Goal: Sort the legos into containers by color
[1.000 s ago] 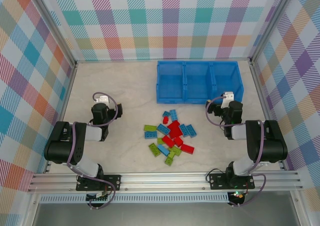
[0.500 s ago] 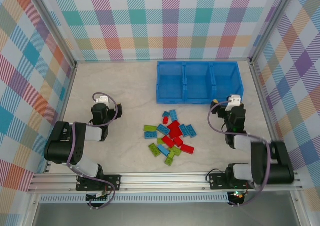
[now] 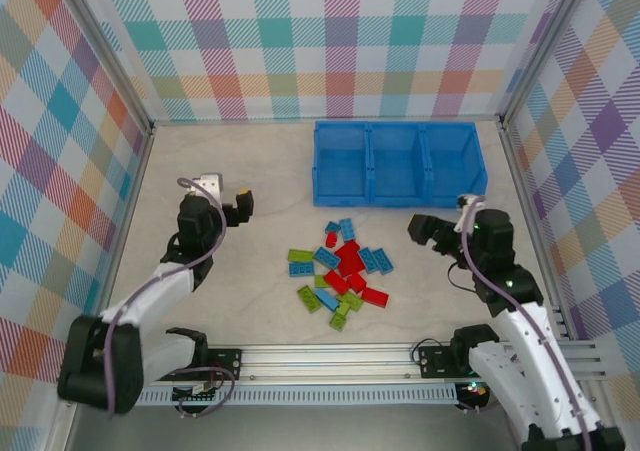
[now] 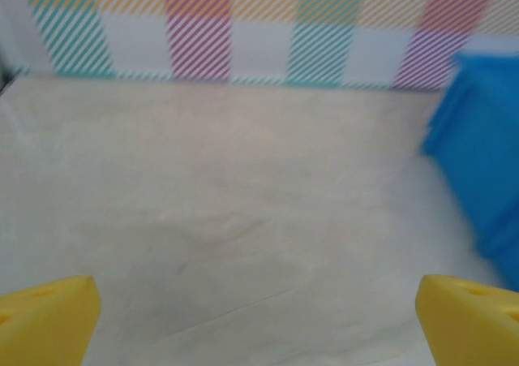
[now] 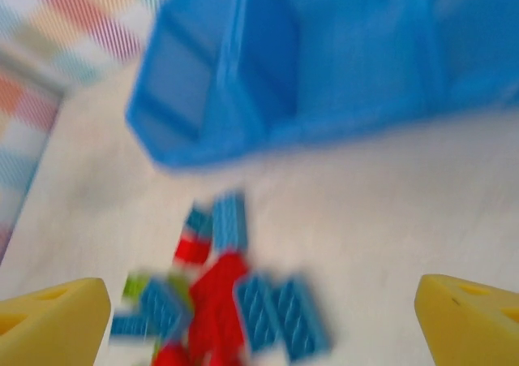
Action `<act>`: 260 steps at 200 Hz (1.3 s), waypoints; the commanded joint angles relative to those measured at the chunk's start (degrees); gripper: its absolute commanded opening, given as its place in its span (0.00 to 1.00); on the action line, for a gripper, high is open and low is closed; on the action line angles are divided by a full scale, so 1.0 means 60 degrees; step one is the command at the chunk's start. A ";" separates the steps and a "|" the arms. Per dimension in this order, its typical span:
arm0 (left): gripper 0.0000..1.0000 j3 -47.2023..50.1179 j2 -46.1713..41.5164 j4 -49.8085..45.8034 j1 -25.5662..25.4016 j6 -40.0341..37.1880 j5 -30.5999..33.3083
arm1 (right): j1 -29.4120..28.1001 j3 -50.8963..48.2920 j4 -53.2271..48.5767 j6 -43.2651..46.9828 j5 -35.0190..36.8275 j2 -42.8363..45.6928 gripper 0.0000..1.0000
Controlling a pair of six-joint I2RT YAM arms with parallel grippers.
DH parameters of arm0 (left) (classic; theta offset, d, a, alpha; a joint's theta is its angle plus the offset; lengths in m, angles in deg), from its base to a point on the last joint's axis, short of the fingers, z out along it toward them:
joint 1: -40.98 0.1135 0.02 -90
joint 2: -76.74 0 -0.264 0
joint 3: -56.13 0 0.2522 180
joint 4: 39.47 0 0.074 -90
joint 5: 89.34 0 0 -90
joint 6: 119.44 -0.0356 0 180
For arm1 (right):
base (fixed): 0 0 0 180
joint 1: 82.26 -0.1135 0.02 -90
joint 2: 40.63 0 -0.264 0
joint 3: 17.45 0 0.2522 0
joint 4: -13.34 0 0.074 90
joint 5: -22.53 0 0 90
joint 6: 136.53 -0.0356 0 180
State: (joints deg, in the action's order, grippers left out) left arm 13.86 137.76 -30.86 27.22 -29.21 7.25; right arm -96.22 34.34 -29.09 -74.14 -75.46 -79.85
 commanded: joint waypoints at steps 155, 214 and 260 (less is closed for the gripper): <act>1.00 -0.3413 -0.2900 -1.1054 -0.7198 -0.7160 -0.4324 | -0.4178 0.1769 -0.1898 0.0127 0.3104 -0.7811 0.62; 1.00 -0.2749 -0.2974 -1.0600 -0.7184 -0.7337 -0.4320 | -0.4170 0.1841 -0.1085 0.0518 0.2851 -0.8535 0.49; 1.00 -0.2448 -0.3343 -1.0386 -0.7184 -0.7304 -0.4379 | -0.4132 0.1812 -0.0701 0.0633 0.2840 -0.8573 0.33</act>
State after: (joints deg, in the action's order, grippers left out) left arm -1.62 118.57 -95.14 -15.42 -72.38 -17.32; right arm -120.98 44.35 -35.25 -71.04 -58.06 -130.85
